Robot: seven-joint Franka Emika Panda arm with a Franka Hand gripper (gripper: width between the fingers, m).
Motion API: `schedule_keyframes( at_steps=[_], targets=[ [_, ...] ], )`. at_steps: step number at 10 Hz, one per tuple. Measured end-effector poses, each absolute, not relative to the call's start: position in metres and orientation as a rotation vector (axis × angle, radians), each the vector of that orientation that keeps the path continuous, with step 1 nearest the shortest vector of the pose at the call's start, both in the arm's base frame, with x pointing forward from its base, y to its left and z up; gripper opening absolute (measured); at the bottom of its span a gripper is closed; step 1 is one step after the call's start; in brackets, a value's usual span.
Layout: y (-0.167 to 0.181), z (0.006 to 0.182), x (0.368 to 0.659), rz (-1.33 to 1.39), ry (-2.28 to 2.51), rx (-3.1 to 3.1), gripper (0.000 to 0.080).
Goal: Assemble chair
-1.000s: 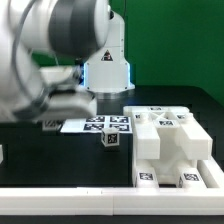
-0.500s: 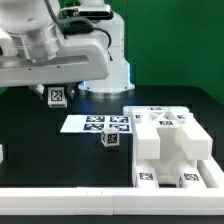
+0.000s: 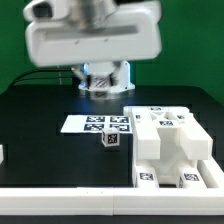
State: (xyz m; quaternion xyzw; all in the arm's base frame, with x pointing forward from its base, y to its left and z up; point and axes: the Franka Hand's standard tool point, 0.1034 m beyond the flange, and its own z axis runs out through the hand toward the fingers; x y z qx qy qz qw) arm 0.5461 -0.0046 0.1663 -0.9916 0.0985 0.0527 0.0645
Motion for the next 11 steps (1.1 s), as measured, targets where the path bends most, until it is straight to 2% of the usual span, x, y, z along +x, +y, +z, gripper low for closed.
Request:
schedule_keyframes(
  at_steps=[1, 2, 4, 6, 8, 11],
  targets=[
    [0.003, 0.177, 0.556, -0.025, 0.267, -3.012, 0.0281],
    [-0.002, 0.168, 0.547, -0.070, 0.282, -3.016, 0.0281],
    [-0.002, 0.166, 0.556, -0.292, 0.293, -3.027, 0.0281],
    [0.039, 0.150, 0.559, -0.661, 0.323, -2.970, 0.0281],
    [0.085, 0.155, 0.559, -0.871, 0.317, -2.894, 0.0282],
    [0.084, 0.153, 0.554, -0.874, 0.328, -2.908, 0.0282]
  ],
)
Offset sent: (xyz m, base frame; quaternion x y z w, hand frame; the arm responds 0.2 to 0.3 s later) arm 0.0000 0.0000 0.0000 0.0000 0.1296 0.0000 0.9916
